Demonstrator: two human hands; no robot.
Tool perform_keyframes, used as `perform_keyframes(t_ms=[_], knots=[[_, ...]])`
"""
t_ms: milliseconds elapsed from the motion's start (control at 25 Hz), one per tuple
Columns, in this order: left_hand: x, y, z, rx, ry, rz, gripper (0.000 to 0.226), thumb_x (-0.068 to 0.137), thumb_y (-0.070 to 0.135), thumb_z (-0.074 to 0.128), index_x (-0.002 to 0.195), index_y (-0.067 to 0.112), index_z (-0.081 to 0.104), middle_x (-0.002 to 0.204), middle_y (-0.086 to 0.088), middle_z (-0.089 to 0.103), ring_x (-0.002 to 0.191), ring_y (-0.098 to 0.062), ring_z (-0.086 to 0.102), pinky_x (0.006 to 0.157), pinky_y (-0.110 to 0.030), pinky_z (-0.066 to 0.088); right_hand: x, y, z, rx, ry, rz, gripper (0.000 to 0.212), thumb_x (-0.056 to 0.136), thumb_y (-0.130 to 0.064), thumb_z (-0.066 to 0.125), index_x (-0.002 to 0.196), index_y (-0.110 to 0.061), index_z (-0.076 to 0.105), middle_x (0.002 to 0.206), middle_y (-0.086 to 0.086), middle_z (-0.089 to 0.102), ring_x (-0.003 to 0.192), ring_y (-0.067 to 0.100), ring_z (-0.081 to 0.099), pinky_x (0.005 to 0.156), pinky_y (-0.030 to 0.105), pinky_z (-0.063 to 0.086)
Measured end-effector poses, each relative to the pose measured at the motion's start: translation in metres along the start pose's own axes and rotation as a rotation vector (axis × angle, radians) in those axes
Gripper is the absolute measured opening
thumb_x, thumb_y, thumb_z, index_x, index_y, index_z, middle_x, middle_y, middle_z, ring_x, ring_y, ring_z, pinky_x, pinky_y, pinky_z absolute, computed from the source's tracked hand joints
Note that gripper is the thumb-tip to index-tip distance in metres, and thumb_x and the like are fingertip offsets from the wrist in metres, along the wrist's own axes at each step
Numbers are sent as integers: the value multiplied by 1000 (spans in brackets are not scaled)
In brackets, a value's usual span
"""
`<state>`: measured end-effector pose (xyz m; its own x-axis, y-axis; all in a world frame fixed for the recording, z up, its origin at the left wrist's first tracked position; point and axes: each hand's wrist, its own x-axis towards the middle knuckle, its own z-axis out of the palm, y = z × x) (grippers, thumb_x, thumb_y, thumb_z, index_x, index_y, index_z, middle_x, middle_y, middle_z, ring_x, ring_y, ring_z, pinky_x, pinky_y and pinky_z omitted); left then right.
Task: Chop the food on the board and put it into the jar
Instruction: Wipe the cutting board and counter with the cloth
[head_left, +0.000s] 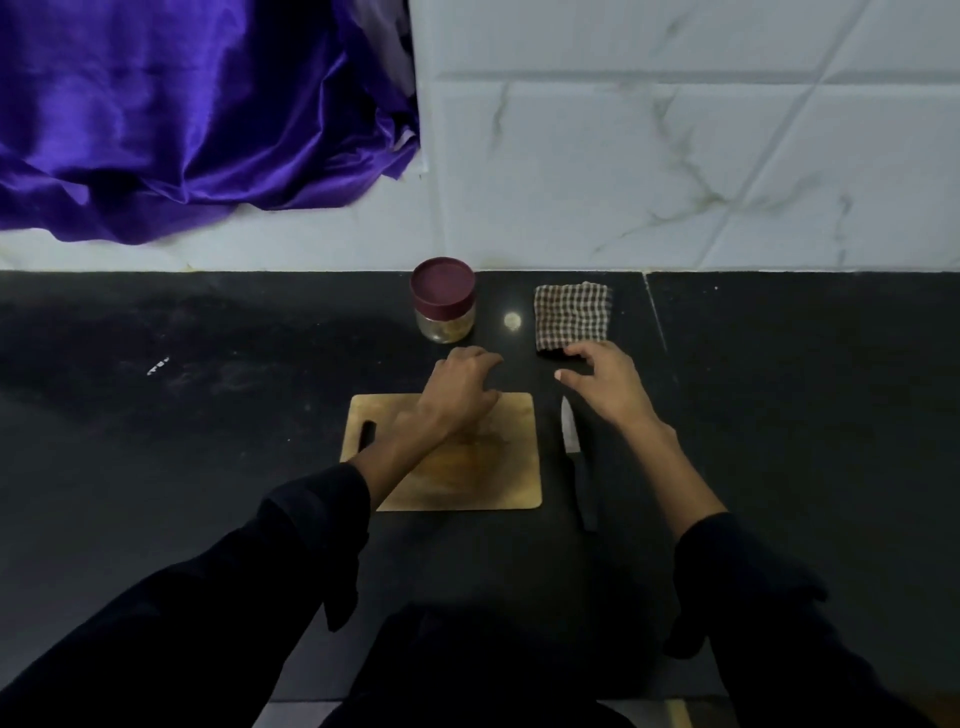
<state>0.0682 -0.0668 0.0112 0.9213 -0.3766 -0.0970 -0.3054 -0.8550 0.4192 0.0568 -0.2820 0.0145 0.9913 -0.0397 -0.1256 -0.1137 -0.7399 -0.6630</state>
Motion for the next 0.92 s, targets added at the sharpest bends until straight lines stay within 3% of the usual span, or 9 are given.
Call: perform_keyframes(t_ms=[360,440,640,760,920], knots=[[74,47,24,96,-78,-49,64,86,23,66,142,18,37,149,-8,34,138,-26,31,110,-46,35,73,66,-39,230,36,292,38,91,-22,66,121,-1,61,122,16,63,111,29,59,92,37,46],[81,46,32,98,-85,-70,64,86,22,66,143,19,37,150,-8,33,139,-26,30,111,-46,34,93,69,-33,186,22,311,37,91,-23,65,120,0,59,119,17,61,108,30,59,88,37,48],[89,40,43,100,-88,-103,59,87,23,63,141,20,39,150,-7,31,139,-24,29,111,-45,33,137,62,-4,-42,83,284,56,93,-32,62,136,-2,42,134,20,45,122,36,47,99,45,43],[93,33,40,121,-98,-118,58,88,23,63,141,19,39,150,-8,30,139,-25,29,111,-45,33,148,52,3,-99,112,313,47,95,-22,59,135,-4,43,134,20,47,121,36,49,96,45,44],[96,27,37,129,-100,-113,57,88,23,63,140,19,41,149,-7,32,138,-24,30,111,-45,34,149,56,9,23,167,312,30,96,-14,51,125,-6,56,122,15,58,108,31,59,87,41,49]])
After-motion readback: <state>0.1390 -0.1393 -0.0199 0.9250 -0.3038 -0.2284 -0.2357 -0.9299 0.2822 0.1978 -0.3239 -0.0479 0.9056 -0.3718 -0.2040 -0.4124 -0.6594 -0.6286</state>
